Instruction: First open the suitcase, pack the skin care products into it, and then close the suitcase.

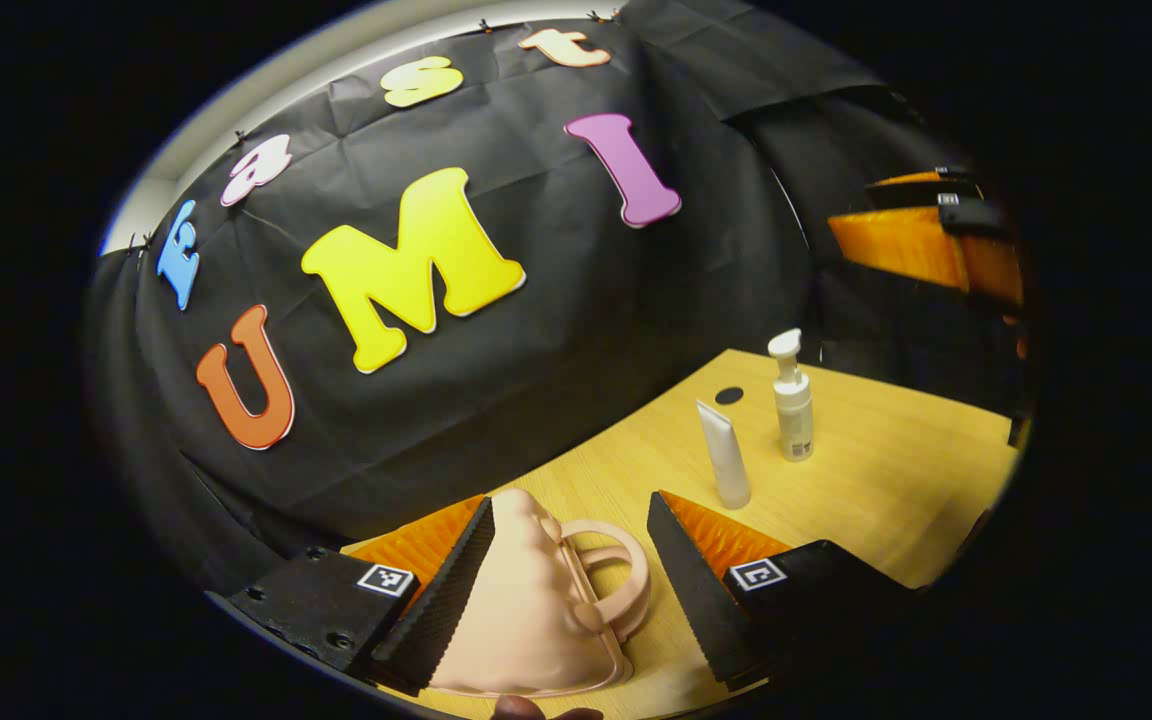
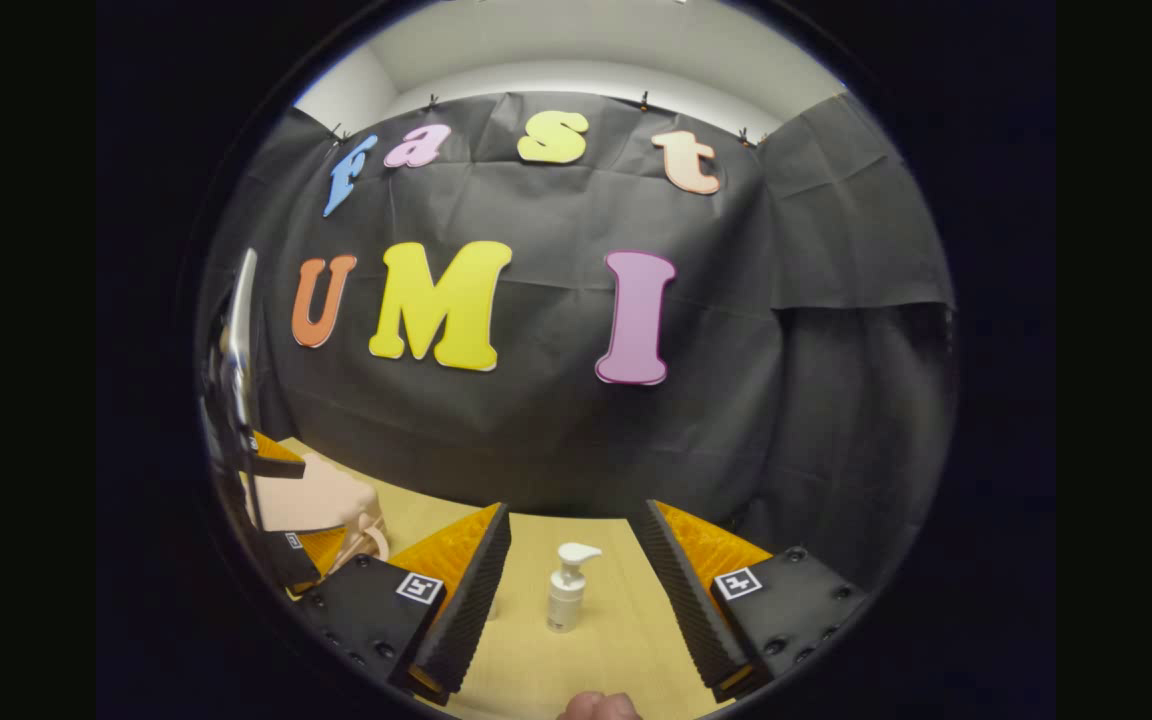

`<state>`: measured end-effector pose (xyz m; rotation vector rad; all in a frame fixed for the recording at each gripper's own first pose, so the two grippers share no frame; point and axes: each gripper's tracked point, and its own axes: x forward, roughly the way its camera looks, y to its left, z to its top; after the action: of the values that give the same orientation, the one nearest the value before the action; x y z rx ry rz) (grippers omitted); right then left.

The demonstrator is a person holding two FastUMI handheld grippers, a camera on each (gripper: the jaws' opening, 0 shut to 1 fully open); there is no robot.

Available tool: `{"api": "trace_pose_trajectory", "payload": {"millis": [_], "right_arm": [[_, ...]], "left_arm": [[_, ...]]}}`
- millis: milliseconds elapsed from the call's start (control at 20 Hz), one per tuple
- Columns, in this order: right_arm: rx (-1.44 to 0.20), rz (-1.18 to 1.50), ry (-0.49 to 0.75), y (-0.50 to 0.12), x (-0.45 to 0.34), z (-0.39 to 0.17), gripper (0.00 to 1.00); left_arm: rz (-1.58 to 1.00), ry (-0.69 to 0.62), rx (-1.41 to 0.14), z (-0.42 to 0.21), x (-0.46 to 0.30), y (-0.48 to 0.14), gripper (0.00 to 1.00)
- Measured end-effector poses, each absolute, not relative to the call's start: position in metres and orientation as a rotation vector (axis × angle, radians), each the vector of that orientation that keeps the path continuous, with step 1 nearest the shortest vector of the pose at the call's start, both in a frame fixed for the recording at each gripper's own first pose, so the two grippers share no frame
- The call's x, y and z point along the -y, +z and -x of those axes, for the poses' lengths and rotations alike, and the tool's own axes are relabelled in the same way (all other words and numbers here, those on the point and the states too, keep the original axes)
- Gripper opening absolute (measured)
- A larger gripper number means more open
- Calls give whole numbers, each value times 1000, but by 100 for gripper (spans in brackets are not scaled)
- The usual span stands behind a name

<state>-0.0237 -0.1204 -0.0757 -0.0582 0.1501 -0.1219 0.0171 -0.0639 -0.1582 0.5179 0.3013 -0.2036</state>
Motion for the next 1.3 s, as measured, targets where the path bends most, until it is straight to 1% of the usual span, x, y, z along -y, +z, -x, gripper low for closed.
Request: {"api": "trace_pose_trajectory", "payload": {"millis": [150, 200, 250, 300, 400, 500, 700, 750, 900, 950, 1000, 1050, 1150, 1200, 1250, 1300], "right_arm": [[-168, 65, -141, -86, 140, 23, 80], [-170, 57, -144, -86, 145, 23, 80], [-170, 50, -145, -87, 150, 23, 78], [-170, 46, -147, -87, 154, 23, 80], [-174, 40, -147, -92, 162, 22, 78], [-184, 37, -143, -97, 169, 20, 78], [-203, 20, -130, -107, 179, 17, 80], [-200, 20, -131, -107, 182, 18, 80], [-199, 12, -137, -108, 191, 18, 80], [-201, 9, -142, -110, 194, 19, 80], [-203, 5, -150, -110, 197, 20, 78], [-203, 0, -157, -110, 200, 21, 78], [-202, -10, -172, -109, 205, 23, 78], [-197, -13, -176, -108, 206, 24, 80], [-195, -15, -180, -109, 205, 24, 80], [-195, -17, -181, -108, 203, 25, 80]], "left_arm": [[-598, -203, -346, -23, 70, -188, 97], [-657, -200, -380, -26, 69, -204, 97], [-727, -195, -416, -27, 65, -218, 97], [-794, -198, -444, -29, 62, -233, 96], [-907, -195, -506, -33, 56, -259, 94], [-948, -181, -538, -39, 51, -268, 90], [-1013, -142, -563, -54, 46, -280, 74], [-1021, -136, -572, -58, 45, -283, 65], [-1031, -121, -612, -63, 45, -294, 54], [-1039, -119, -629, -64, 44, -297, 47], [-1044, -120, -648, -64, 43, -300, 43], [-1038, -123, -662, -64, 43, -302, 37], [-1024, -127, -651, -64, 47, -297, 27], [-1018, -133, -634, -65, 49, -292, 25], [-1007, -142, -623, -66, 50, -287, 20], [-985, -141, -611, -65, 49, -282, 19]]}}
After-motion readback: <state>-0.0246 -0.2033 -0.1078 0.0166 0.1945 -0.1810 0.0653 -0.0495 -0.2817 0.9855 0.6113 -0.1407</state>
